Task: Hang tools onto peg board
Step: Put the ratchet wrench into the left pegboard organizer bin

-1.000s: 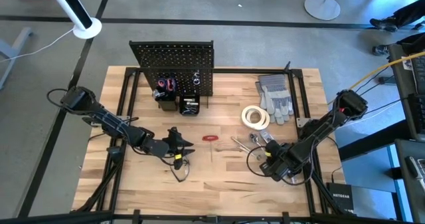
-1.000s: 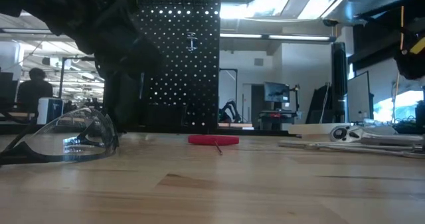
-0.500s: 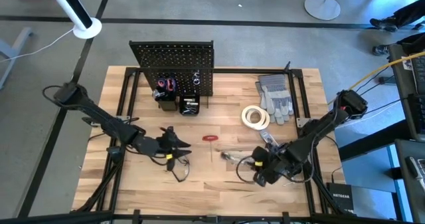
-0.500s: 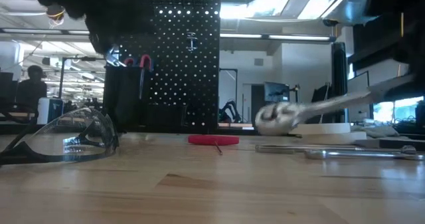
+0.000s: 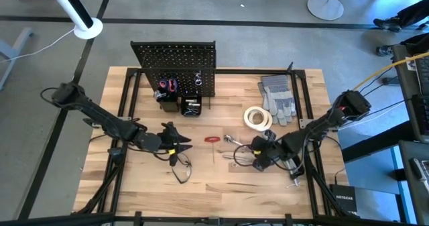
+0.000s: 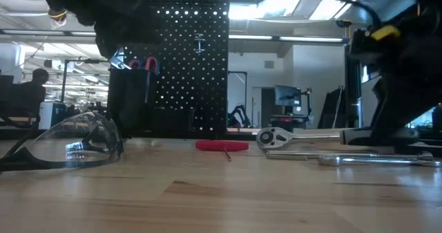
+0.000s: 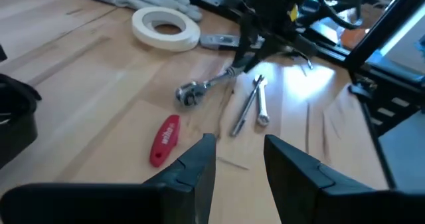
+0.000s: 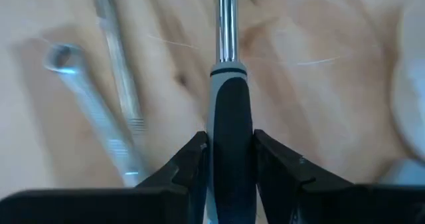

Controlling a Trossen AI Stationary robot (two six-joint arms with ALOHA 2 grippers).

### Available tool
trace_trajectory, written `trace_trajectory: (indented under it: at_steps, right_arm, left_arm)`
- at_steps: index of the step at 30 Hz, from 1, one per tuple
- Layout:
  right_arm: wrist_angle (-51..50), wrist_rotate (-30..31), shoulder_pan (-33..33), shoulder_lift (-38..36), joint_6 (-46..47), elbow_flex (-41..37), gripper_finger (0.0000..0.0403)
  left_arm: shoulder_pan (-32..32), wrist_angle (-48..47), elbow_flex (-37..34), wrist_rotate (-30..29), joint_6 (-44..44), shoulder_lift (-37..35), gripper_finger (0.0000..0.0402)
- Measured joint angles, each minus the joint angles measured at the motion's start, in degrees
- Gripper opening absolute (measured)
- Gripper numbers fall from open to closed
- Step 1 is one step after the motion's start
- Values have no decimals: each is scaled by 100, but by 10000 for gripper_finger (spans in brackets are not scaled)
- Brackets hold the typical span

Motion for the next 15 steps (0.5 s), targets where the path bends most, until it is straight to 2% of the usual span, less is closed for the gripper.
trace_trajectory:
  at_steps: [6,11,15]
  right_arm:
    - [296,-209,-498,0,-927,-285,120]
    - [317,-247,-784,0,-1026,-341,130]
    - [306,-431,-917,0,-1030,-341,165]
  left_arm:
    - [0,-8,0,1,0,141,116]
    - [0,5,0,1,20,146,116]
    - [0,-1,0,8,141,146,116]
